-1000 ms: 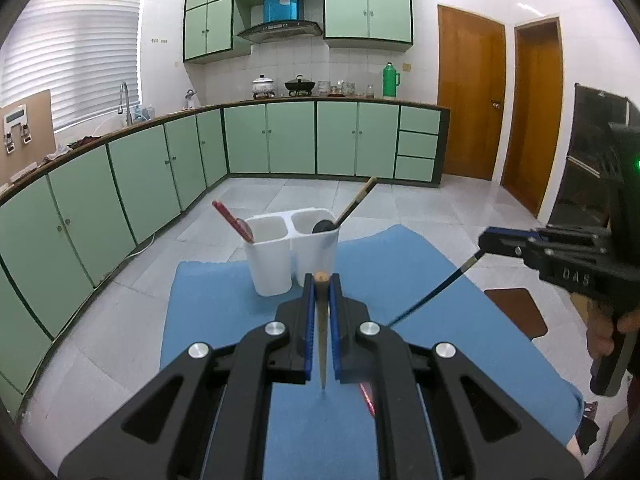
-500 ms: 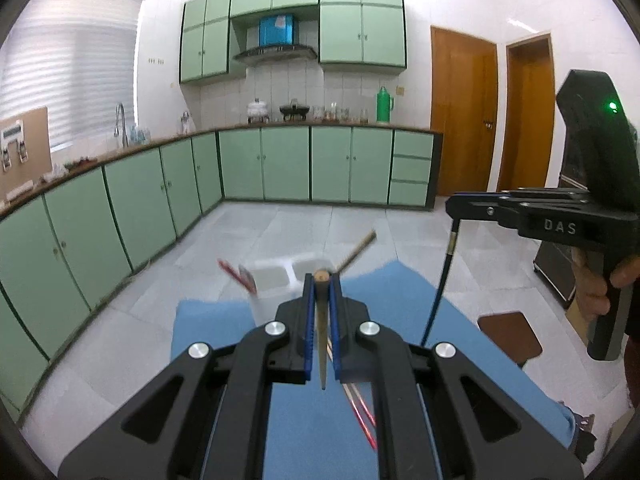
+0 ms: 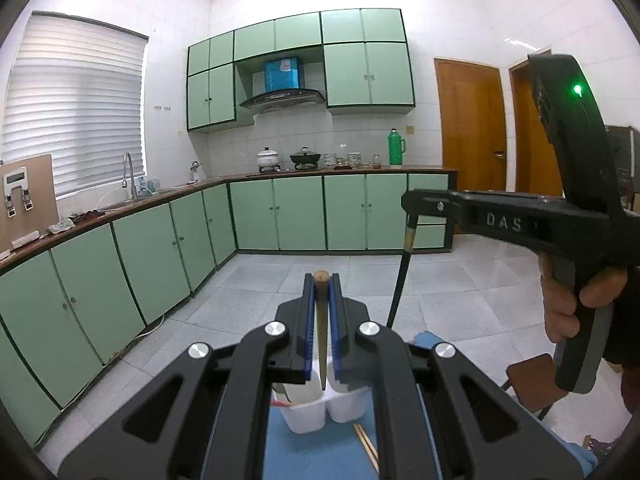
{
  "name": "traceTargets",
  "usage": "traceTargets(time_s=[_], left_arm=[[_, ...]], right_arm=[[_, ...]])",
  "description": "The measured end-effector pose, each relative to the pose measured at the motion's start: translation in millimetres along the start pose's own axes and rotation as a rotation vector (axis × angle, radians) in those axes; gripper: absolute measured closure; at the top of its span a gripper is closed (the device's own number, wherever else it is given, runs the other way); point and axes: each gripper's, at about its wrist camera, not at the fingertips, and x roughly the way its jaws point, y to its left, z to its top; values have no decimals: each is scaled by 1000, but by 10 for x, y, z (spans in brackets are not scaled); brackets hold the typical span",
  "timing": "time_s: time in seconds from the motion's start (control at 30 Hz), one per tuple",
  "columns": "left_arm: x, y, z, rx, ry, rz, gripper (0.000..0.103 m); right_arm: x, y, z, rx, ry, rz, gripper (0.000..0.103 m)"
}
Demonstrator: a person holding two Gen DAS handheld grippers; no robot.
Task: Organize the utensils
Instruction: 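Lift both chopsticks over the white caddy and drop them in, then move both open grippers back over the two red chopsticks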
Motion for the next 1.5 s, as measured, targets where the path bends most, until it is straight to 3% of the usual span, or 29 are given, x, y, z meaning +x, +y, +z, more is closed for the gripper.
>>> traceTargets(time_s=[0.37,0.6,0.7,0.8,0.9,1.07,1.27,1.5], left_arm=[[691,151,-262,-51,82,21,97],[926,228,-459,-79,164,14,94],[898,265,-467,-84,162,19,87],[799,279,-437,-74,143,25,80],[601,264,-429,-73,116,32,64],[268,193,-550,-63,95,44,48],[-118,85,-987,-107,134,54,41],[-293,4,-1689,-153,241,64,33]], right_arm=[[685,-181,-240,13,54,-60,97],[806,-262,-448,21,121,-61,96],[716,-320,-468,26,114,-75,91],[529,-405,-464,48,90,-88,82],[333,-437,-482,47,62,-101,69],[-148,-400,-710,43,20,-118,47],[-541,-335,-1283,99,40,-150,28],[-666,-358,-2031,216,143,-206,18]])
